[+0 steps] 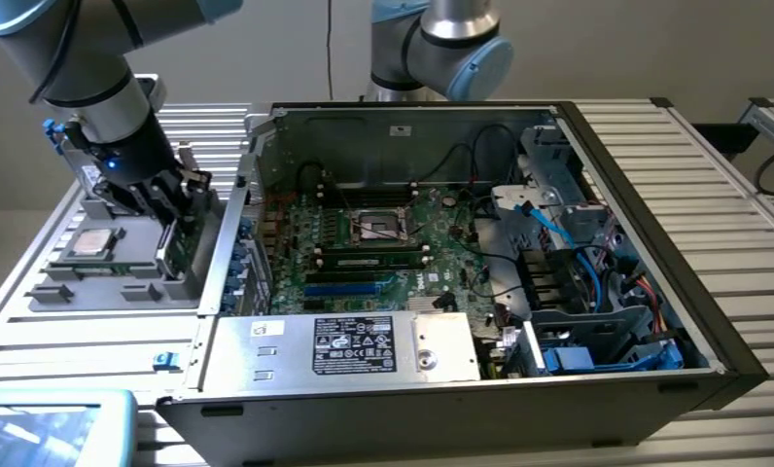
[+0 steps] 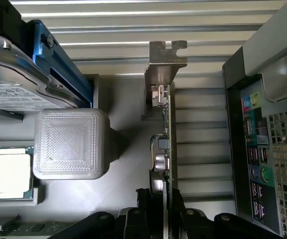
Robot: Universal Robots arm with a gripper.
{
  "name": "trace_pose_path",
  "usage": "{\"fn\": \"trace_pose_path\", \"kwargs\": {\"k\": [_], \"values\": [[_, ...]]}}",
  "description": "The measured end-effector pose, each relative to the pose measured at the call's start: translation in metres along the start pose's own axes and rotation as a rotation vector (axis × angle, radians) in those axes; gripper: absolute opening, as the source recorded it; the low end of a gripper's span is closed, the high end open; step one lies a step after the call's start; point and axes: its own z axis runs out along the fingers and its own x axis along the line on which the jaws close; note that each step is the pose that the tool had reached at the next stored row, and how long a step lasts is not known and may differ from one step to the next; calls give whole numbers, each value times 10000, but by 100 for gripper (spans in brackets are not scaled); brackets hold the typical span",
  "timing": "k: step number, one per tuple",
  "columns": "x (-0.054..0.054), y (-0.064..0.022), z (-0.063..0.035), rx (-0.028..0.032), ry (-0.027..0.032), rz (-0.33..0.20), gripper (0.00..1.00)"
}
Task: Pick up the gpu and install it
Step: 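Pick up the gpu and move the gpu toward the slot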
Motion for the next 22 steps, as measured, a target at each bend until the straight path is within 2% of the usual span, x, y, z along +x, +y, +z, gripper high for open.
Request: {"fn": "trace_pose_path", "kwargs": {"k": [17, 22], "values": [[-22, 71, -770, 2, 1, 2, 28], [-63, 93, -994, 2, 12, 10, 28]]}}
